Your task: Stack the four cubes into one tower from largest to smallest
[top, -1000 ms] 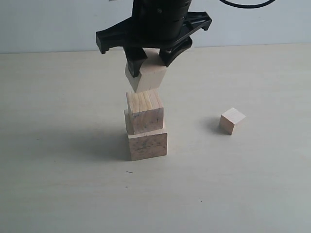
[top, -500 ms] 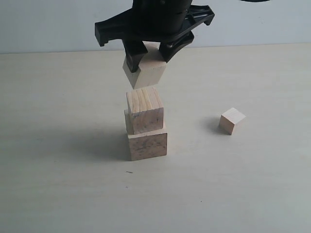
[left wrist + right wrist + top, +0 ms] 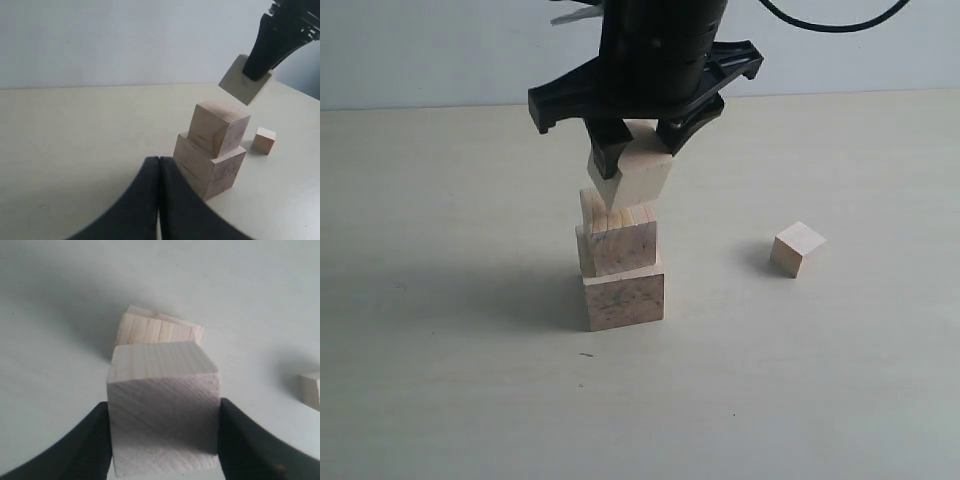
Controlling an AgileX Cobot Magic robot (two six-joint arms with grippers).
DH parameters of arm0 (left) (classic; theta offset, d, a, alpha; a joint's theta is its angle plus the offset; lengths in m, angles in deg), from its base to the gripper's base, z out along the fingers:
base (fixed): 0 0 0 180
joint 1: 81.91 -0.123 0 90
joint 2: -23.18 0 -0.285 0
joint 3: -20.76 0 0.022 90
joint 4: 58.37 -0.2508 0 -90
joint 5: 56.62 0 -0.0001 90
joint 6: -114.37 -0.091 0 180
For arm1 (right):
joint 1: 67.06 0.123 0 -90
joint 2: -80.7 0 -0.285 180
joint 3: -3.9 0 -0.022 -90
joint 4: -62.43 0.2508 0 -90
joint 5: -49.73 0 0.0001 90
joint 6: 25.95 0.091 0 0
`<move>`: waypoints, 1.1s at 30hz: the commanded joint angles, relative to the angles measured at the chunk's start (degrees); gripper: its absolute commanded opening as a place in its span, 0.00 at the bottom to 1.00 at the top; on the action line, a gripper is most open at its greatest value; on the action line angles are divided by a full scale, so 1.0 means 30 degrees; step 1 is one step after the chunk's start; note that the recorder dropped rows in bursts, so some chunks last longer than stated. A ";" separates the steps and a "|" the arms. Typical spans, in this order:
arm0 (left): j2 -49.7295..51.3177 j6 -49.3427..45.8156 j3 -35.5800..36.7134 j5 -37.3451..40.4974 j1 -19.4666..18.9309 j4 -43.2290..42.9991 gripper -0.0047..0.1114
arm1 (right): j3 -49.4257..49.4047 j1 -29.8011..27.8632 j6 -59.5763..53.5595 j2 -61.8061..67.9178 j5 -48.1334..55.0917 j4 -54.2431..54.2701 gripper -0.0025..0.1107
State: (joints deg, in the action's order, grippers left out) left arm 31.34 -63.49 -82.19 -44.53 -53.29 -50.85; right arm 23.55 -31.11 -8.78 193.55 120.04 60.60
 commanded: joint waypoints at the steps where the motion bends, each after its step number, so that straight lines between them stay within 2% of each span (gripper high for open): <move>1: -0.0126 -0.0040 0.0059 -0.0054 -0.0049 0.0038 0.04 | -0.0261 -0.0150 -0.0140 -0.0818 -0.0116 -0.0729 0.09; 33: -0.0126 -0.0040 0.0059 -0.0054 -0.0049 0.0038 0.04 | -0.0371 0.0013 -0.0174 -0.0080 -0.0116 0.0611 0.09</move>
State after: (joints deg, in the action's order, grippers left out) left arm 31.34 -63.49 -82.19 -44.53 -53.29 -50.85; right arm 22.47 -31.14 -8.78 193.44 120.03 61.93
